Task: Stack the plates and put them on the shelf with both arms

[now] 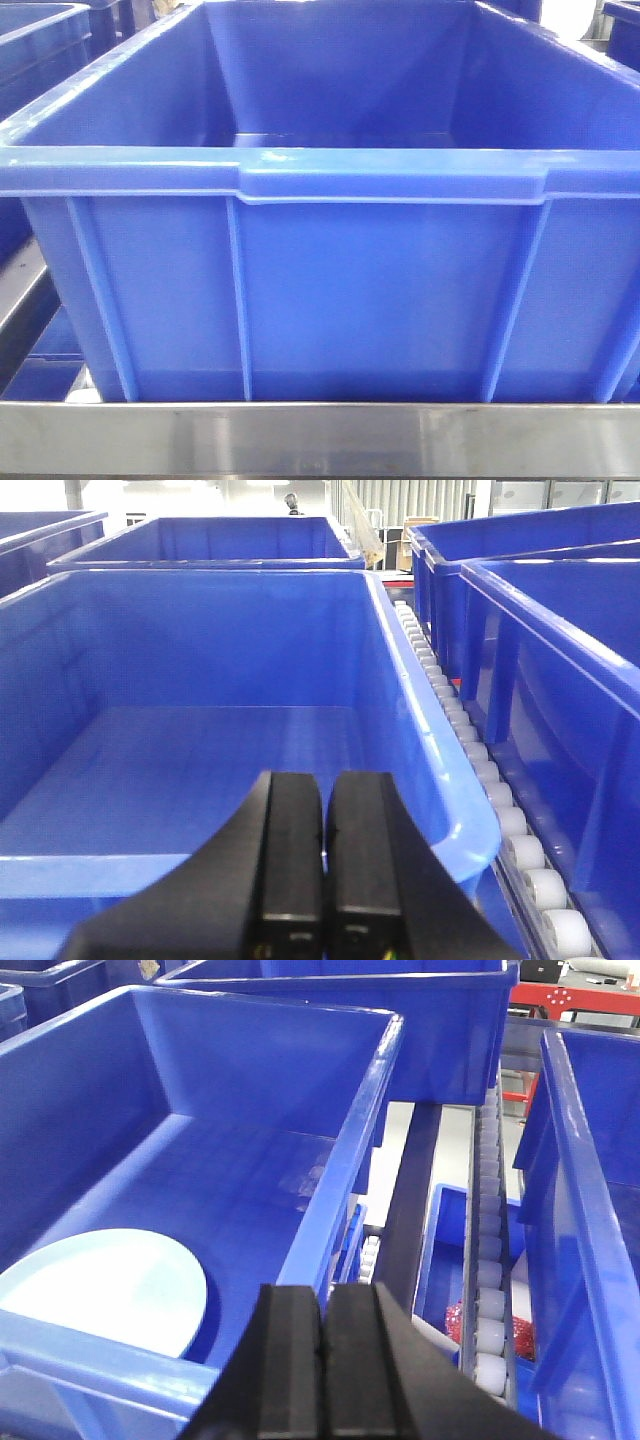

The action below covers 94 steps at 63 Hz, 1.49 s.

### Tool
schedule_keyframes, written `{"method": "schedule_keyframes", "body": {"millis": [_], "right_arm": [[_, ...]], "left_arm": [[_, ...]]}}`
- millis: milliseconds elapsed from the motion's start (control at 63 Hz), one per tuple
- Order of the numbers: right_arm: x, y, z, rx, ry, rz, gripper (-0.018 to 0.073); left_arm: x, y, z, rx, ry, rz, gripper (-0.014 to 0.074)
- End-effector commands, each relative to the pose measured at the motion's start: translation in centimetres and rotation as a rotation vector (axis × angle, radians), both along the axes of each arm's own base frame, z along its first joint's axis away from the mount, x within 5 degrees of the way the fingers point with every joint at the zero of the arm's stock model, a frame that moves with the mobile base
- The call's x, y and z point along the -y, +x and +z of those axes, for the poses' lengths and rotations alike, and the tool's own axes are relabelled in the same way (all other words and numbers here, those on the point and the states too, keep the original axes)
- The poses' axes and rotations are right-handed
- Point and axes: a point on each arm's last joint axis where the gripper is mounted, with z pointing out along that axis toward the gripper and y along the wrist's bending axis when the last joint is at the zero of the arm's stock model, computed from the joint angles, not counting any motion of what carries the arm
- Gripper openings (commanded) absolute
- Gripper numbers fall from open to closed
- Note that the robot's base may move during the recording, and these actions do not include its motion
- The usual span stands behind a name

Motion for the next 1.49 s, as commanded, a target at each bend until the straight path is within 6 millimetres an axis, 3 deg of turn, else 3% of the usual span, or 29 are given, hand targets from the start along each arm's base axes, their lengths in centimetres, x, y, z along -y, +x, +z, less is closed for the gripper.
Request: {"method": "schedule_keyframes", "body": {"millis": [0, 333, 540, 1477], "right_arm": [[0.3, 0.2, 1.1, 0.092, 0.011, -0.042, 0.0057], [2.0, 1.5, -4.5, 0.126, 0.083, -0.307, 0.0057], [2.1, 1.1, -7.9, 0.173, 0.073, -0.326, 0.0057], [1.7, 1.2, -7.8, 0.172, 0.070, -0.247, 0.0057]], "left_arm": [[0.0, -0.2, 0.2, 0.085, -0.010, -0.002, 0.0084], [0.0, -0.2, 0.2, 0.085, -0.010, -0.002, 0.0084], [0.0, -0.2, 0.2, 0.085, -0.010, -0.002, 0.0084], [0.0, -0.1, 0.2, 0.083, -0.010, -0.002, 0.0084]]}}
